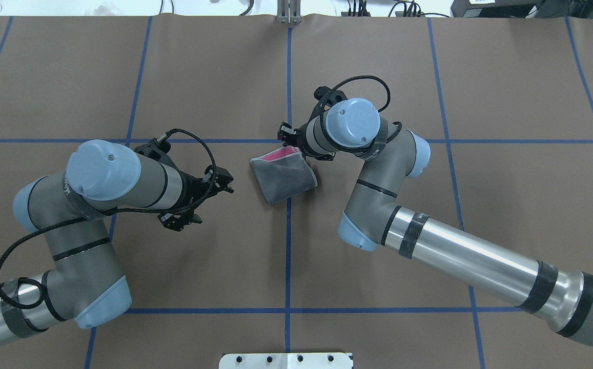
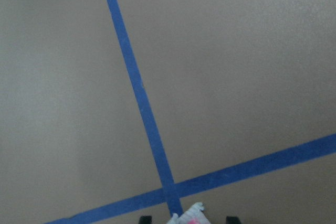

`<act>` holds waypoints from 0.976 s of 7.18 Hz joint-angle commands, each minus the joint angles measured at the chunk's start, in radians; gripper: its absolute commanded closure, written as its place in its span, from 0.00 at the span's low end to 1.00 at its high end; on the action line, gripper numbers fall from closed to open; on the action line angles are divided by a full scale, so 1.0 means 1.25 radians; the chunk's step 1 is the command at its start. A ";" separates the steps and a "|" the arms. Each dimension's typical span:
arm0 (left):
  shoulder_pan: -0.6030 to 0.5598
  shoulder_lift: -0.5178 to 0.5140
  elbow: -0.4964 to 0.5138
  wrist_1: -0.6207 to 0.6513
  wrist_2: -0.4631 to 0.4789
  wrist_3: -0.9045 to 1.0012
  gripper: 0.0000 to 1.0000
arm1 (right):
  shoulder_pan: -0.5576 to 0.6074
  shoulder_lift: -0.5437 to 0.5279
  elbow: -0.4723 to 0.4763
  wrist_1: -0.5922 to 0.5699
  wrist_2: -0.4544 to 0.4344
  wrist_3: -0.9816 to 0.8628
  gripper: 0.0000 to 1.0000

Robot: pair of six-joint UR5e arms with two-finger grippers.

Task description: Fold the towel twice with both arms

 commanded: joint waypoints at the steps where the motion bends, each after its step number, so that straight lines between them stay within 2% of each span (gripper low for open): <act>1: 0.001 -0.001 0.000 0.001 0.001 0.000 0.01 | 0.000 -0.002 0.003 0.001 0.000 0.000 0.53; 5: 0.006 -0.002 0.001 0.001 0.001 -0.005 0.01 | 0.000 -0.006 0.008 0.001 0.000 0.000 0.64; 7: 0.007 -0.006 0.004 0.001 0.001 -0.007 0.01 | 0.000 -0.008 0.013 0.001 -0.003 0.000 0.80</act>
